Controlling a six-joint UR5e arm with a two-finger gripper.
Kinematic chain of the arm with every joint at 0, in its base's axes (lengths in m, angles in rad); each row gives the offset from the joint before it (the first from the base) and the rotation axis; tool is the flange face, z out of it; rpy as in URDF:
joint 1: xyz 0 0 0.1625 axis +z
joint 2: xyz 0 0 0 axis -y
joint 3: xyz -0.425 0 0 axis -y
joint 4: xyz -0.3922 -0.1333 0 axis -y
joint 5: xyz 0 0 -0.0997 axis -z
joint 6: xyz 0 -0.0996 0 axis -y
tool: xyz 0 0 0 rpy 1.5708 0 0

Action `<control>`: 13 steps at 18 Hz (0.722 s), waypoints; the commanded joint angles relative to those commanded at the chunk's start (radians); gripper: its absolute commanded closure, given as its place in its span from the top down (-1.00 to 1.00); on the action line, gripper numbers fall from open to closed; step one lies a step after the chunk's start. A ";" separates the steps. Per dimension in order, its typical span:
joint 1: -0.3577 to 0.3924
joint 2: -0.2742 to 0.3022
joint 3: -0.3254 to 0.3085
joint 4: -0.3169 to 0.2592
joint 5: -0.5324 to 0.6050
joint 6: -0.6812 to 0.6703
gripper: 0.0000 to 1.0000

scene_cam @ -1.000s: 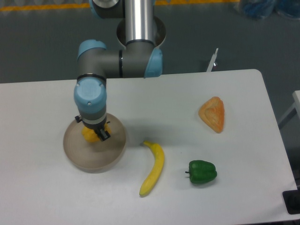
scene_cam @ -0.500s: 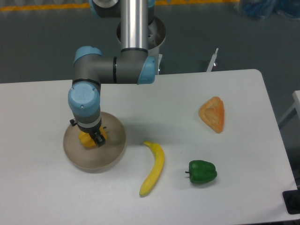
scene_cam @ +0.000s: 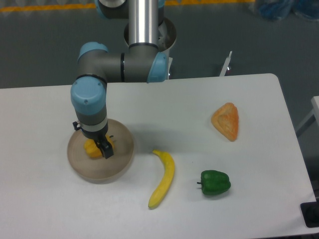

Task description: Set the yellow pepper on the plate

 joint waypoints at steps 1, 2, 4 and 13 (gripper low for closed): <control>0.017 0.008 0.002 0.000 0.017 0.002 1.00; 0.041 0.017 0.002 0.000 0.031 0.003 1.00; 0.093 0.029 0.006 -0.002 0.037 0.015 1.00; 0.339 0.020 0.078 -0.015 0.037 0.302 1.00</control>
